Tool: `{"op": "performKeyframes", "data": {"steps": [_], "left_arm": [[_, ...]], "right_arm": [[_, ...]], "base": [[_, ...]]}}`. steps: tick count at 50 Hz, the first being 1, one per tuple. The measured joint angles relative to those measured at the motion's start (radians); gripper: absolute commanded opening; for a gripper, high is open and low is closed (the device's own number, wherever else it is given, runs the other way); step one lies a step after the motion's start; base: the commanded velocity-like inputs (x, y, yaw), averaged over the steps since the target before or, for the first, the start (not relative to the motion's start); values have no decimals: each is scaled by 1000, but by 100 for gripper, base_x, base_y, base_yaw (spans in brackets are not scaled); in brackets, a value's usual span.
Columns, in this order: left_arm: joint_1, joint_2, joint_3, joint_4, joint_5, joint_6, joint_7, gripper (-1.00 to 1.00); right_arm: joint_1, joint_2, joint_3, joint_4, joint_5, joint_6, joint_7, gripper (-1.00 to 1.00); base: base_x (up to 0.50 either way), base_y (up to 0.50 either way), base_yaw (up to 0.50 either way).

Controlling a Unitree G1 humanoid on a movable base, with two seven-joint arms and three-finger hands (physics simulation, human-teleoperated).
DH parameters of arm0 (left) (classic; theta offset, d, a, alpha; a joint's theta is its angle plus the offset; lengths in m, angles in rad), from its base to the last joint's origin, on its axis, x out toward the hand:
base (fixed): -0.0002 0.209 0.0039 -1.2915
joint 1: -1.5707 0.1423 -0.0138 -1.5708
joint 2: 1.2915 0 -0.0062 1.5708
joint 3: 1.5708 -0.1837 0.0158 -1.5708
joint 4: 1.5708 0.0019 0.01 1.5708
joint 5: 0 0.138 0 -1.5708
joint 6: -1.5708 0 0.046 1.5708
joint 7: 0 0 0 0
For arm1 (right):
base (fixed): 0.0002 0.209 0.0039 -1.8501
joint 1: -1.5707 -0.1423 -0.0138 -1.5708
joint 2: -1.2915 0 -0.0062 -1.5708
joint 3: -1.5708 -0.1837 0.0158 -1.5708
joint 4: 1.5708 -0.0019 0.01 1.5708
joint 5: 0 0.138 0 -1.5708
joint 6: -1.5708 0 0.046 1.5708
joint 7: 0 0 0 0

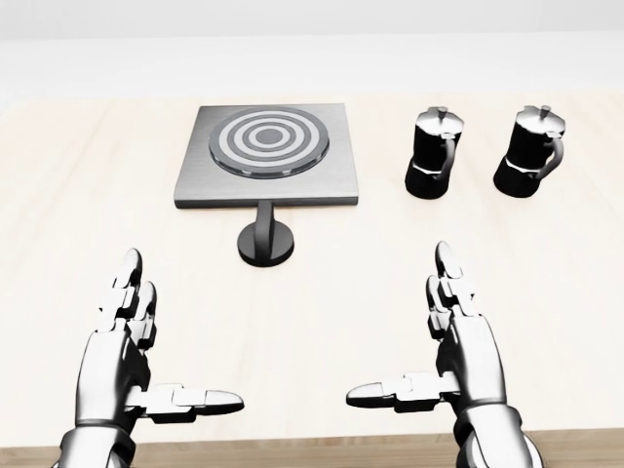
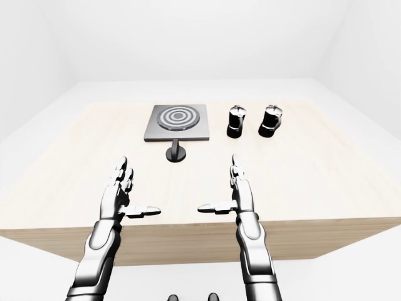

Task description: Turn off the stove.

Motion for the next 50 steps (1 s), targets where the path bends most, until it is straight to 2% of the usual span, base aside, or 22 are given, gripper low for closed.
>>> {"op": "performKeyframes", "data": {"steps": [25,47,50], "left_arm": [[4,0,-1,1,0,-14,1,100],[12,0,-1,-13,-3,-13,-4,100],[13,0,-3,-8,4,-22,-3,100]], "right_arm": [[-5,1,2,10,-4,-4,10,100],[-6,1,1,17,-3,-14,10,100],[-6,0,1,19,-4,-15,11,100]], "base": [[0,34,0],[0,1,0],[0,0,0]]}}
